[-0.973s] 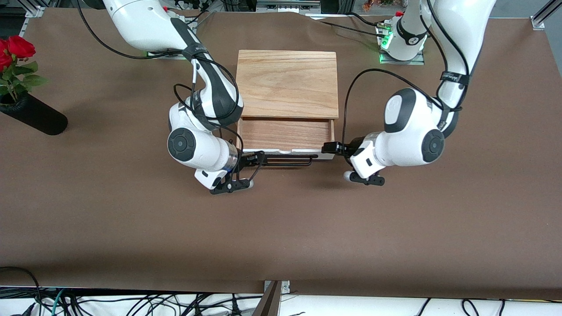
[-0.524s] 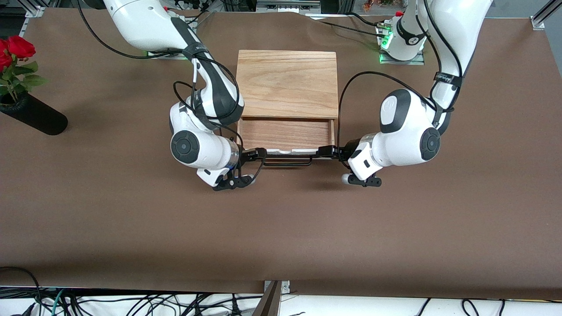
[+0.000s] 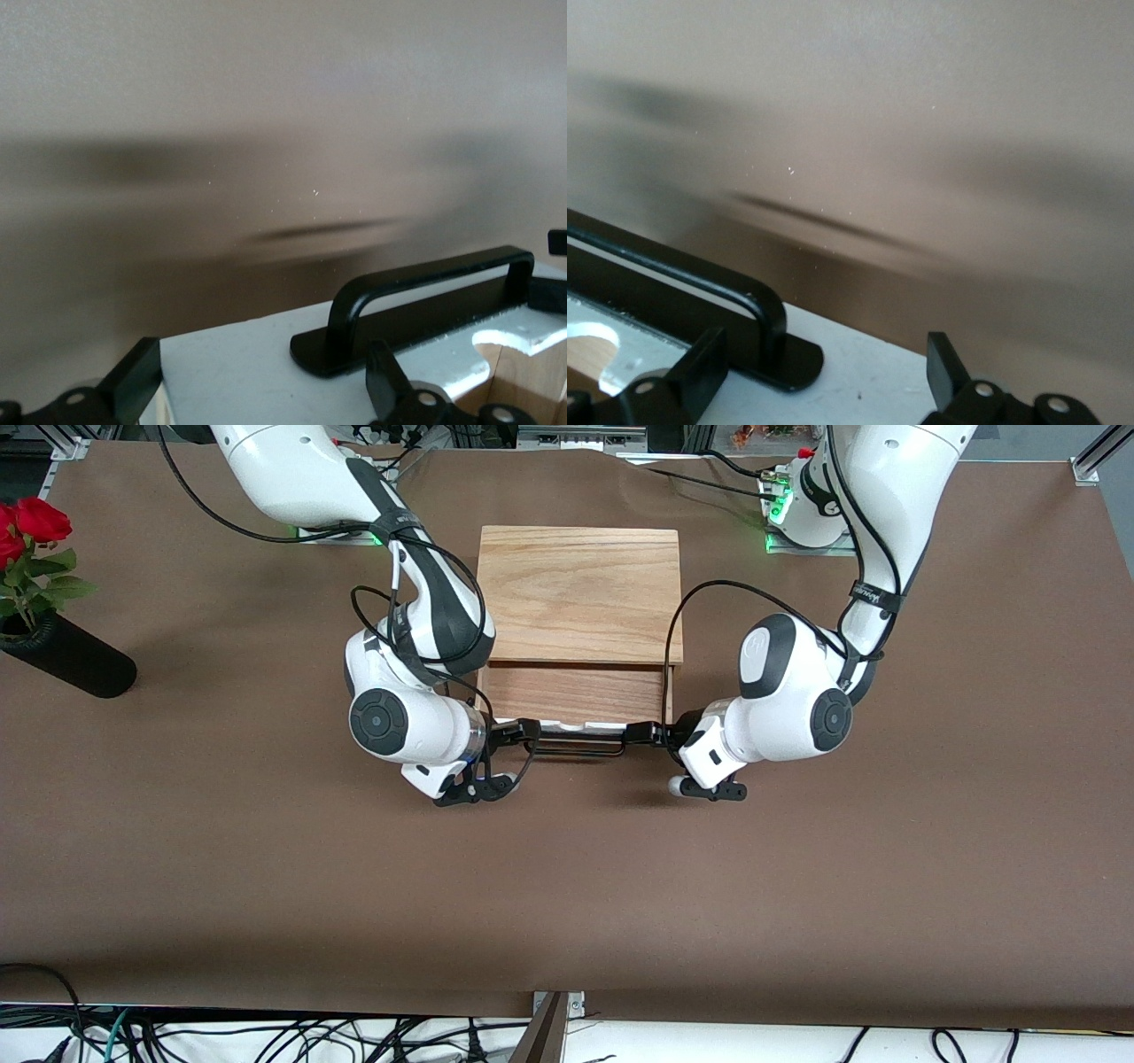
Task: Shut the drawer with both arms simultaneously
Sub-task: 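Press the right gripper and the left gripper against the white drawer front, then push the drawer into the cabinet with both grippers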
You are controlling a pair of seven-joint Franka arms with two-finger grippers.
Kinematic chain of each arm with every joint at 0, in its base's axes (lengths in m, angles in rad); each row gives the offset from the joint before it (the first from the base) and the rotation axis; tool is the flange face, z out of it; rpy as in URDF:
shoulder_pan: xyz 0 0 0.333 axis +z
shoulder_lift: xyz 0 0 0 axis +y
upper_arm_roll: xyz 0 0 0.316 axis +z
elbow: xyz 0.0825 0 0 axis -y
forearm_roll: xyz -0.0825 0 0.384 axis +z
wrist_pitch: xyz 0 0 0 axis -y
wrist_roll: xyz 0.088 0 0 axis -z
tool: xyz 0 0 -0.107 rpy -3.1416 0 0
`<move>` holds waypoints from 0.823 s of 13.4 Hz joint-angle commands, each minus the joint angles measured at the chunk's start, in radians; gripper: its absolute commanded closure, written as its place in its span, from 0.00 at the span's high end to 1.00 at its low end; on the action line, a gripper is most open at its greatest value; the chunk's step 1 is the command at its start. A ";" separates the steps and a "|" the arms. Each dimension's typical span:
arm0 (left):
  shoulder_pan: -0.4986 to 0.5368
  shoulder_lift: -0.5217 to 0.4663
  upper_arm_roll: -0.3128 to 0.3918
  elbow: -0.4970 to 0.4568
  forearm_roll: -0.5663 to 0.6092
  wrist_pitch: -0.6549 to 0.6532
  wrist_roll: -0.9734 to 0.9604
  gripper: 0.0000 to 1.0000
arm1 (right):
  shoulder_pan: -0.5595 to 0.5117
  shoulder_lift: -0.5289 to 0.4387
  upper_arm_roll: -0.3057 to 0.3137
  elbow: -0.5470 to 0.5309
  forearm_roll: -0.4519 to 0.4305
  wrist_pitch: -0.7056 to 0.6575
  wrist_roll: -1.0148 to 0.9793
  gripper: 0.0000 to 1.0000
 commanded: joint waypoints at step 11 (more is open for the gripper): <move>0.001 -0.066 -0.062 -0.166 -0.008 -0.168 -0.028 1.00 | 0.023 -0.009 0.031 0.011 0.017 -0.212 0.010 1.00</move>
